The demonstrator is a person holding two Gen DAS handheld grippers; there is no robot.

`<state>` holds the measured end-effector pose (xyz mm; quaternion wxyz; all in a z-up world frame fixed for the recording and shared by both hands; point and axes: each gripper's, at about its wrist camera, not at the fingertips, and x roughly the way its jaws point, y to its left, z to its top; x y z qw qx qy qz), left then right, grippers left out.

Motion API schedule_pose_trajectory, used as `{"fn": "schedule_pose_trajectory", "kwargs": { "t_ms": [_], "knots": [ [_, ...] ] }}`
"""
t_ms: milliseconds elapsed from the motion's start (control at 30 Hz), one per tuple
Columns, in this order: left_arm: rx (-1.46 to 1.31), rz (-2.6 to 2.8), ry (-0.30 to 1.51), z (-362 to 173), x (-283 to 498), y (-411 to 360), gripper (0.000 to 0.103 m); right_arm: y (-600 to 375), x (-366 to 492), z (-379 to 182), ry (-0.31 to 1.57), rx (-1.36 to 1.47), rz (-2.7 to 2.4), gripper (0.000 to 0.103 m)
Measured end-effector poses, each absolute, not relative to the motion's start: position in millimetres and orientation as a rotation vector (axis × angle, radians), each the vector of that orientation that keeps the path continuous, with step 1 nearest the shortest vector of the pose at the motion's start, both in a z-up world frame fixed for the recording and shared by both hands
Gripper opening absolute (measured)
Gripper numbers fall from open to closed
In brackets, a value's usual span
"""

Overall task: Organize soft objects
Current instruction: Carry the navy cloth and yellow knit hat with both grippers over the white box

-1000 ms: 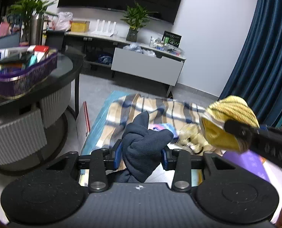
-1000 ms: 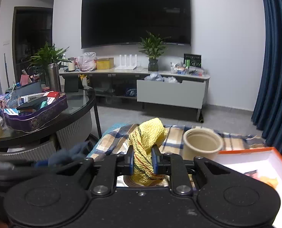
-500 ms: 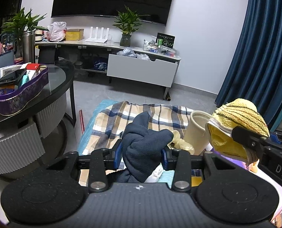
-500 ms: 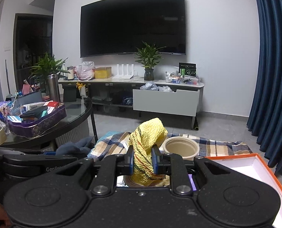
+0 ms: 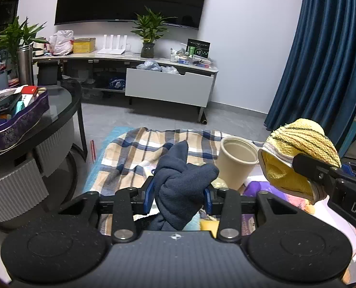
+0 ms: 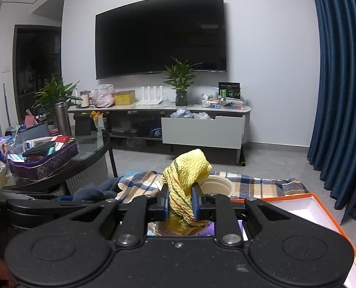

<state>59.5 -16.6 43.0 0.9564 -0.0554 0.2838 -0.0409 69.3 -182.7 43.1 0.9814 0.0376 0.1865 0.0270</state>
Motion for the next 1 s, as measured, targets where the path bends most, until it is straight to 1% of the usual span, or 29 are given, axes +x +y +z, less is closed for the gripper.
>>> {"fn": "schedule_pose_trajectory", "kwargs": {
  "t_ms": [1000],
  "knots": [
    [-0.055, -0.191, 0.583, 44, 56, -66, 0.041, -238, 49, 47, 0.346, 0.113, -0.059, 0.023]
  ]
}}
